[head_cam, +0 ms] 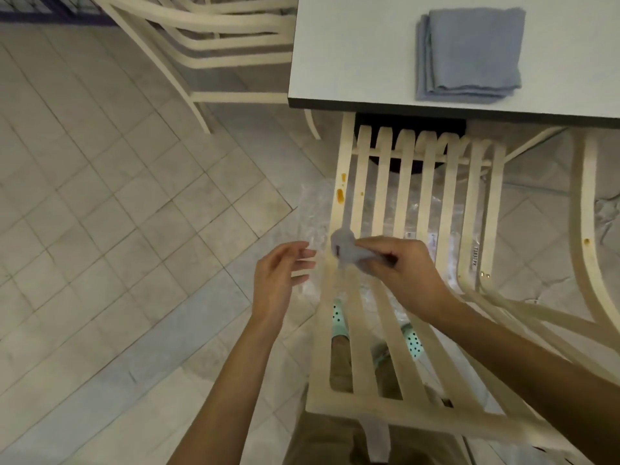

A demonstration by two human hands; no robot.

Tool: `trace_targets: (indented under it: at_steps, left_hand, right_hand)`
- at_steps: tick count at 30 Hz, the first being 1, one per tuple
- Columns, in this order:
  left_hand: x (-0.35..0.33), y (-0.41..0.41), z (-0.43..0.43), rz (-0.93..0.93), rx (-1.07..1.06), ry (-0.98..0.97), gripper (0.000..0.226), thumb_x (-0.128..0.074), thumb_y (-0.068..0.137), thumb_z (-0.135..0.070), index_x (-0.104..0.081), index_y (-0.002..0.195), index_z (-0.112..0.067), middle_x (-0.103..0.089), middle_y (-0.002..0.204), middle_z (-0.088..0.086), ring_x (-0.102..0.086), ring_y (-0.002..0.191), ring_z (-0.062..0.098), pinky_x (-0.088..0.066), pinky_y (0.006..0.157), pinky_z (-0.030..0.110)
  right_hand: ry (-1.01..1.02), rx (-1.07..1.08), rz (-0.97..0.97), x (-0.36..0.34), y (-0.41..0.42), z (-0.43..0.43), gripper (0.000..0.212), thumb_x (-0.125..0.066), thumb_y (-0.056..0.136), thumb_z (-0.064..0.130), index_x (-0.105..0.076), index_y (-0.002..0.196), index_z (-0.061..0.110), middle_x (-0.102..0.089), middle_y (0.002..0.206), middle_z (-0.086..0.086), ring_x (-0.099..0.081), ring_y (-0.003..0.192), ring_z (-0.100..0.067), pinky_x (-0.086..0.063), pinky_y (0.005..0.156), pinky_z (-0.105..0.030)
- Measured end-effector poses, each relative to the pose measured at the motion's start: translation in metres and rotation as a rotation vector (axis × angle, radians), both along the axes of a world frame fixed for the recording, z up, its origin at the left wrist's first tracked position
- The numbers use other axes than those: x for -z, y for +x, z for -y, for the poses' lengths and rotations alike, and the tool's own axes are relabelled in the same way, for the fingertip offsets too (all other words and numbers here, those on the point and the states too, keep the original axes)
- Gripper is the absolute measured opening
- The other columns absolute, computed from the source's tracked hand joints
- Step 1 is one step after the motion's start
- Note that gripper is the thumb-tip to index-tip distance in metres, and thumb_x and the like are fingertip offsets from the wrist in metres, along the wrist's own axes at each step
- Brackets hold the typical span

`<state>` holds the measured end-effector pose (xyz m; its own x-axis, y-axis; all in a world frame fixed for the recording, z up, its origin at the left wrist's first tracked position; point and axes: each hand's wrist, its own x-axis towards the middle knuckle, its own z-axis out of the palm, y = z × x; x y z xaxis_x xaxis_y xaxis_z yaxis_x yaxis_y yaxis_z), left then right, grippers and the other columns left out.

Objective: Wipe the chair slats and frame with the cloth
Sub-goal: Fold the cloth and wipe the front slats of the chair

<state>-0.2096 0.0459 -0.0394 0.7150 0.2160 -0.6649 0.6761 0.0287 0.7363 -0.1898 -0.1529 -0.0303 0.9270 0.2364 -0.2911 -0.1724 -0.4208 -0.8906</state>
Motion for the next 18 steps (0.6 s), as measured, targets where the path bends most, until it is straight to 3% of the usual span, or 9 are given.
trace_targets:
  at_steps: [3,4,7,11,15,18]
  left_hand:
    - [0.028,-0.009,-0.001,-0.188,-0.051,0.004,0.022,-0.047,0.096,-0.015,-0.069,0.103,-0.013,-0.073,0.101,0.007,-0.069,0.097,0.026,-0.056,0.084,0.040]
    - [0.034,-0.013,0.001,-0.240,-0.052,-0.030,0.024,-0.047,0.096,-0.014,-0.069,0.102,-0.013,-0.073,0.102,0.009,-0.069,0.096,0.026,-0.058,0.080,0.038]
    - [0.043,-0.025,0.004,-0.295,-0.088,-0.116,0.026,-0.047,0.095,-0.013,-0.072,0.097,-0.011,-0.074,0.100,0.011,-0.070,0.088,0.021,-0.057,0.063,0.028]
    - [0.052,-0.028,0.000,-0.292,-0.117,-0.163,0.026,-0.048,0.095,-0.013,-0.074,0.097,-0.009,-0.075,0.095,0.011,-0.071,0.086,0.020,-0.055,0.066,0.028]
    - [0.061,-0.025,0.000,-0.265,-0.062,-0.152,0.028,-0.046,0.096,-0.012,-0.072,0.102,-0.007,-0.075,0.098,0.011,-0.071,0.089,0.021,-0.056,0.066,0.026]
    - [0.065,-0.020,0.002,-0.253,-0.017,-0.151,0.029,-0.044,0.096,-0.011,-0.072,0.102,-0.009,-0.075,0.098,0.010,-0.072,0.089,0.019,-0.056,0.067,0.024]
  right_hand:
    - [-0.185,-0.297,0.189,0.017,-0.011,-0.009,0.034,-0.068,0.083,0.000,-0.071,0.113,0.017,-0.069,0.117,0.004,-0.063,0.110,-0.009,-0.037,0.111,-0.030]
    - [-0.197,-0.382,0.215,0.024,-0.015,-0.015,0.034,-0.068,0.083,0.001,-0.072,0.112,0.019,-0.069,0.118,0.004,-0.062,0.112,-0.009,-0.034,0.114,-0.034]
    - [-0.180,-0.571,0.096,0.037,-0.031,-0.025,0.036,-0.061,0.086,-0.002,-0.070,0.116,0.017,-0.068,0.122,-0.003,-0.063,0.113,-0.021,-0.048,0.102,-0.045]
    - [-0.290,-0.669,0.000,0.048,-0.034,-0.022,0.051,-0.048,0.087,-0.011,-0.062,0.128,0.015,-0.056,0.138,-0.004,-0.049,0.130,-0.026,-0.039,0.108,-0.042]
    - [-0.295,-0.699,0.058,0.069,-0.016,-0.029,0.042,-0.051,0.087,-0.005,-0.062,0.126,0.007,-0.054,0.138,-0.014,-0.051,0.129,-0.031,-0.043,0.106,-0.047]
    - [-0.369,-0.679,0.021,0.084,0.002,-0.030,0.047,-0.042,0.093,-0.006,-0.052,0.135,0.011,-0.039,0.151,-0.007,-0.033,0.142,-0.024,-0.023,0.116,-0.031]
